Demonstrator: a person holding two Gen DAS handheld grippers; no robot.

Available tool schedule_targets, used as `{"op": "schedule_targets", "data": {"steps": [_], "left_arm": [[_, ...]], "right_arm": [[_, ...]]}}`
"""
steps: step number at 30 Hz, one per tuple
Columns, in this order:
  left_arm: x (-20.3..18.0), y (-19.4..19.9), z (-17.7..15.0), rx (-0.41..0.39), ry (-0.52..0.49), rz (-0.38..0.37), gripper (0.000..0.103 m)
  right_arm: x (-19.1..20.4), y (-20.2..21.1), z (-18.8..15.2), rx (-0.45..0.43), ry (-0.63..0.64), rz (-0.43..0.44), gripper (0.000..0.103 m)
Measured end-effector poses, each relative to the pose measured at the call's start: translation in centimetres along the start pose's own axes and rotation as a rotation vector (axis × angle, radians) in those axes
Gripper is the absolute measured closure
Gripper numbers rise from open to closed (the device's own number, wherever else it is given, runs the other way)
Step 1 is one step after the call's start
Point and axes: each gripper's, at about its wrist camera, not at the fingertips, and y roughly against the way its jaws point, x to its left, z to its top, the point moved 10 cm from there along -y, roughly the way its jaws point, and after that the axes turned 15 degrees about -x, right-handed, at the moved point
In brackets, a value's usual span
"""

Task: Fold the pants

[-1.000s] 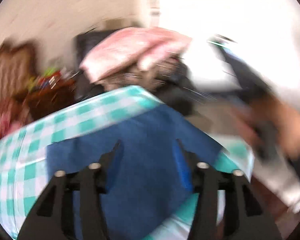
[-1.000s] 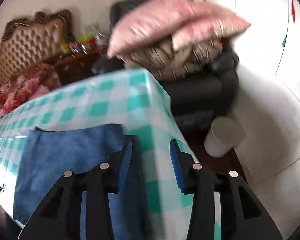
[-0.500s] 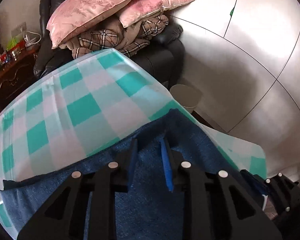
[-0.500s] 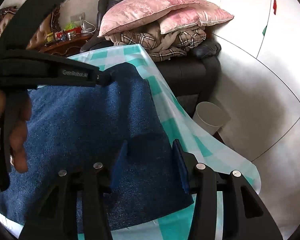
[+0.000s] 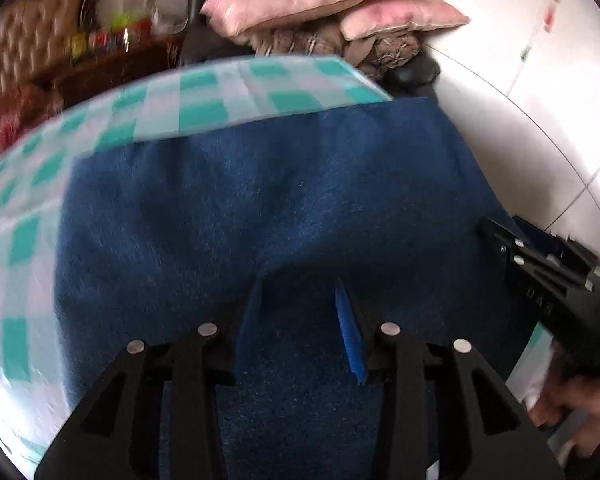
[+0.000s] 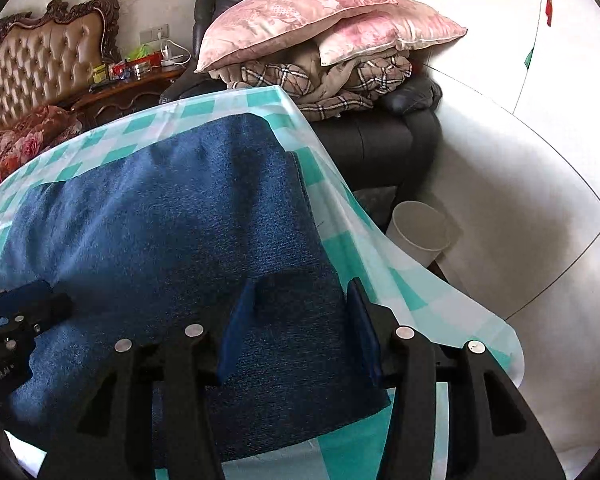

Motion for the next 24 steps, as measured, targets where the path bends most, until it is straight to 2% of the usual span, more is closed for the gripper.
{"op": "schedule_targets", "data": {"steps": [3,7,9,11,13,15,16,18,22,24], "left_arm": [[-0.4,1.4,0.4,-0.013,0.009,-0.004,0.071],[0.2,4.4,-0.1,-0.054,0.011,0.044,0.071],[0.7,5.1,-1.2,-0.042,0.027,0.053,0.071],[1.4,4.9,-2.9,0.006,0.041,0.058,0.069],[1.8,5.0,-3.1,-0.004,0.074,0.045,0.066],[2.1,4.8,-3.2,0.002,0.096,0.040,0.065],[2.2,4.8,-3.3,0.003,0.094,0.042,0.063],[2.3,4.8,-3.4,0.000,0.086,0.041,0.062],[2.4,4.7,-3.5,-0.007,0.102,0.037,0.062],[2.4,4.6,-3.5,-0.010,0.105,0.041,0.062]], "right_arm": [[0.0,0.3,-0.2,0.002,-0.003,0.003,0.056],[-0.1,0.4,-0.3,0.002,-0.007,0.003,0.055],[0.0,0.4,-0.3,-0.001,-0.006,-0.001,0.055],[0.0,0.5,-0.4,0.000,-0.007,-0.004,0.054],[0.0,0.6,-0.4,0.004,-0.010,-0.006,0.053],[-0.2,0.6,-0.4,0.012,-0.020,-0.015,0.047],[-0.5,0.8,-0.5,0.022,-0.037,-0.024,0.042],[-0.7,1.5,-0.4,0.029,-0.065,-0.028,0.041],[1.0,5.0,0.9,-0.064,-0.008,-0.010,0.039],[2.2,5.6,0.6,-0.053,-0.008,0.017,0.038]]}}
